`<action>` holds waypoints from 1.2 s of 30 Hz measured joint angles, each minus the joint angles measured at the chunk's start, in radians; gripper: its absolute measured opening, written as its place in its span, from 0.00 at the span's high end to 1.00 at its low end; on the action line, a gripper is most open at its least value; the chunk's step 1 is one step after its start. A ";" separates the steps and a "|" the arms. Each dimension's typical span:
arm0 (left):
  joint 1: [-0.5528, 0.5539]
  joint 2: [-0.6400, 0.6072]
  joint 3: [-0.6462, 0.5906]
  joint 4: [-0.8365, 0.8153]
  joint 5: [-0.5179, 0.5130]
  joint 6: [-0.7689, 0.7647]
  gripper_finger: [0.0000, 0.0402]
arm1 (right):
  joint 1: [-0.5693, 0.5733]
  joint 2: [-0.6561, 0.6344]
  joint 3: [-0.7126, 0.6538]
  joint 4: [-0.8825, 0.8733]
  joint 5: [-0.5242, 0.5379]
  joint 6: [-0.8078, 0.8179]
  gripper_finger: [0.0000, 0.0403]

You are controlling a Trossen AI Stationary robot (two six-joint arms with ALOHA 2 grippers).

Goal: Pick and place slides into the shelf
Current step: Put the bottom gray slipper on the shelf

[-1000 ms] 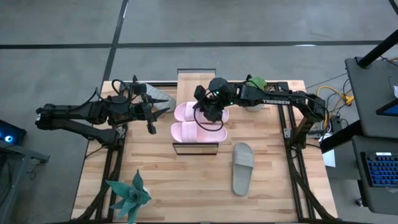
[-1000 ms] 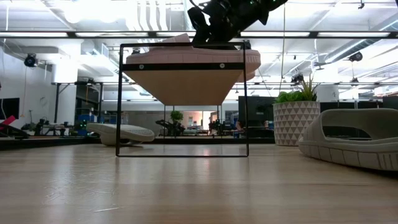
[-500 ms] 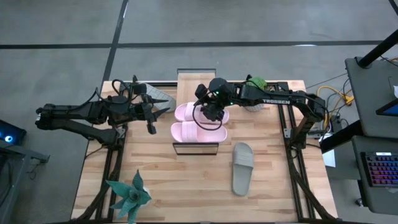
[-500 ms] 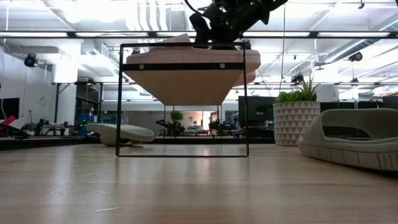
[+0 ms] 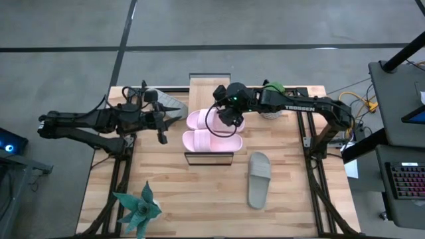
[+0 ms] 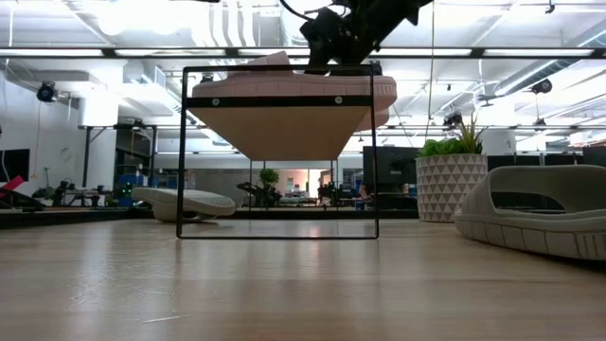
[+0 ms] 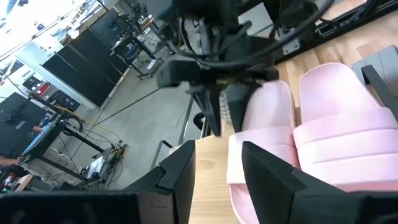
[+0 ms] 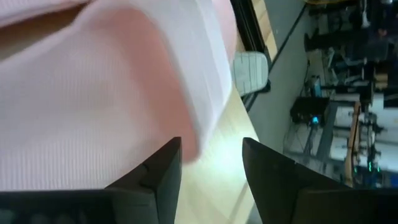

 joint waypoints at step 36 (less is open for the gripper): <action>0.000 0.018 -0.042 0.064 -0.067 -0.052 0.71 | 0.349 -0.491 0.010 -0.088 0.220 0.969 0.69</action>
